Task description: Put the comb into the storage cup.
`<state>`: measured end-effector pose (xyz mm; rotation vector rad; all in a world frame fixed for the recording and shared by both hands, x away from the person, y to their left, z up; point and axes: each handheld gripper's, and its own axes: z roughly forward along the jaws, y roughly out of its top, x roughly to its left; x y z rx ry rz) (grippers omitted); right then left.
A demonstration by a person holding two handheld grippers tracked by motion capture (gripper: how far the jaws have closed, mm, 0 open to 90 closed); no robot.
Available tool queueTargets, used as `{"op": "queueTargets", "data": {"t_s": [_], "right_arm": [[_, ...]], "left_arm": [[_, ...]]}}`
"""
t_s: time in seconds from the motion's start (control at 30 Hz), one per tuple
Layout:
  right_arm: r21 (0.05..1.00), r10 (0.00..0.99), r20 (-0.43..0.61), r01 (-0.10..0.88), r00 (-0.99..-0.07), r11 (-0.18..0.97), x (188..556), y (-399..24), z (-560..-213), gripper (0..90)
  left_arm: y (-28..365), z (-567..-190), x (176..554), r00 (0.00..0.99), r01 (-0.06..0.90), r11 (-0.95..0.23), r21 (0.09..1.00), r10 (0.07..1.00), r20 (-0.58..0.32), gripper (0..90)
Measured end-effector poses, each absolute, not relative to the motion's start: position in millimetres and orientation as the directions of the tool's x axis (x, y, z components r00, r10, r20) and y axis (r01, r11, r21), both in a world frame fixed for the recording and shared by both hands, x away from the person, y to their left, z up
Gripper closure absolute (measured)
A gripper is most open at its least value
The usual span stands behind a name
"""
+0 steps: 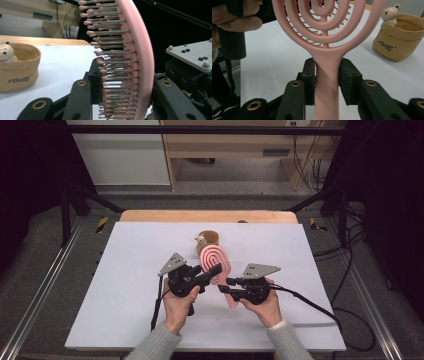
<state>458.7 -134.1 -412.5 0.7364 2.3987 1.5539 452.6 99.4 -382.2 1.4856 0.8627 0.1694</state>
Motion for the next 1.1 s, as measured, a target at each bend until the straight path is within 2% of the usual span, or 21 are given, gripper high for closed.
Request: {"op": "queueTargets", "data": {"t_s": [0.13,0.37,0.47,0.63,0.93,1.1], "right_arm": [[0.898,0.508,0.102,0.299,-0.855,0.323,459,-135,-411,60.5],[0.924,0.539,0.087,0.271,-0.838,0.271,459,-139,-406,31.0],[0.927,0.554,0.079,0.265,-0.828,0.264,459,-141,-405,23.0],[0.932,0.566,0.078,0.262,-0.821,0.252,459,-145,-404,19.5],[0.935,0.608,0.102,0.284,-0.788,0.212,461,-158,-402,6.3],[0.929,0.631,0.105,0.302,-0.768,0.213,462,-167,-403,4.0]], "left_arm": [[101,-379,453,0.699,0.385,0.126,0.914,0.607,-0.378,62.7],[108,-373,458,0.689,0.364,0.108,0.925,0.638,-0.345,62.6],[111,-370,459,0.683,0.355,0.104,0.929,0.649,-0.334,62.7],[117,-367,463,0.672,0.347,0.097,0.933,0.669,-0.319,62.6],[127,-362,466,0.653,0.327,0.079,0.942,0.702,-0.286,62.6],[135,-358,466,0.645,0.317,0.076,0.945,0.714,-0.274,62.6]]}}
